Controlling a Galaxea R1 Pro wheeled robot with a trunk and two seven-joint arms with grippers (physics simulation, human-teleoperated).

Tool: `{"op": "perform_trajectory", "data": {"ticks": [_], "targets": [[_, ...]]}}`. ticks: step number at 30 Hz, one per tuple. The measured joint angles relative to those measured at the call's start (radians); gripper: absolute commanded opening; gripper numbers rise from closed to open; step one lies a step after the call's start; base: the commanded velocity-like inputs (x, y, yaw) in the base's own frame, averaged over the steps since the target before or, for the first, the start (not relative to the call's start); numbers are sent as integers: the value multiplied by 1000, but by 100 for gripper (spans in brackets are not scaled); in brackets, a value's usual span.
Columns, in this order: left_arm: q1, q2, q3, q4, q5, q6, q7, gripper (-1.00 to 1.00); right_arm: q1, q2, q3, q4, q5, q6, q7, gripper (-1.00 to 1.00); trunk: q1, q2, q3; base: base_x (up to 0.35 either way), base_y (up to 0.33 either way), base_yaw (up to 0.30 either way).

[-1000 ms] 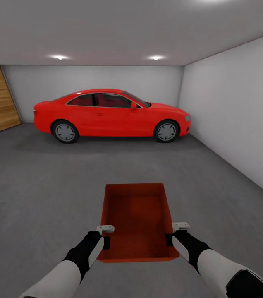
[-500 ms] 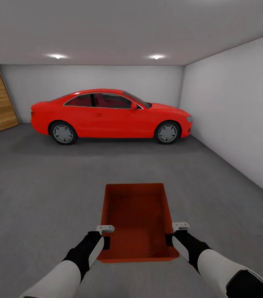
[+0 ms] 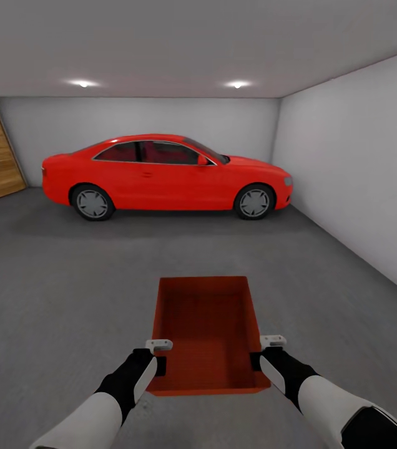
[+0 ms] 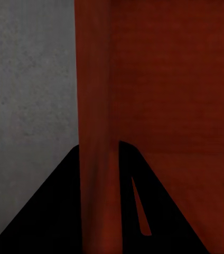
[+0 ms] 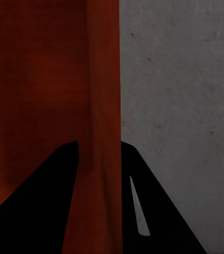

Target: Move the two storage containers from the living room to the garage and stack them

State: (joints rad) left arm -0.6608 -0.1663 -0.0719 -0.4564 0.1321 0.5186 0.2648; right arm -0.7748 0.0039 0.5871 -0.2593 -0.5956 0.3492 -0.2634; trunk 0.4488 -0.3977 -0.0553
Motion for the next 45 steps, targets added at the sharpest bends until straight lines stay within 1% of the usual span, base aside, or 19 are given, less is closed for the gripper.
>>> {"op": "perform_trajectory", "data": {"ticks": [45], "targets": [[0, -1, 0, -2, 0, 0, 2, -100, 0, -2, 1, -3, -1, 0, 0, -100, 0, 0, 0, 322, 0, 0]]}}
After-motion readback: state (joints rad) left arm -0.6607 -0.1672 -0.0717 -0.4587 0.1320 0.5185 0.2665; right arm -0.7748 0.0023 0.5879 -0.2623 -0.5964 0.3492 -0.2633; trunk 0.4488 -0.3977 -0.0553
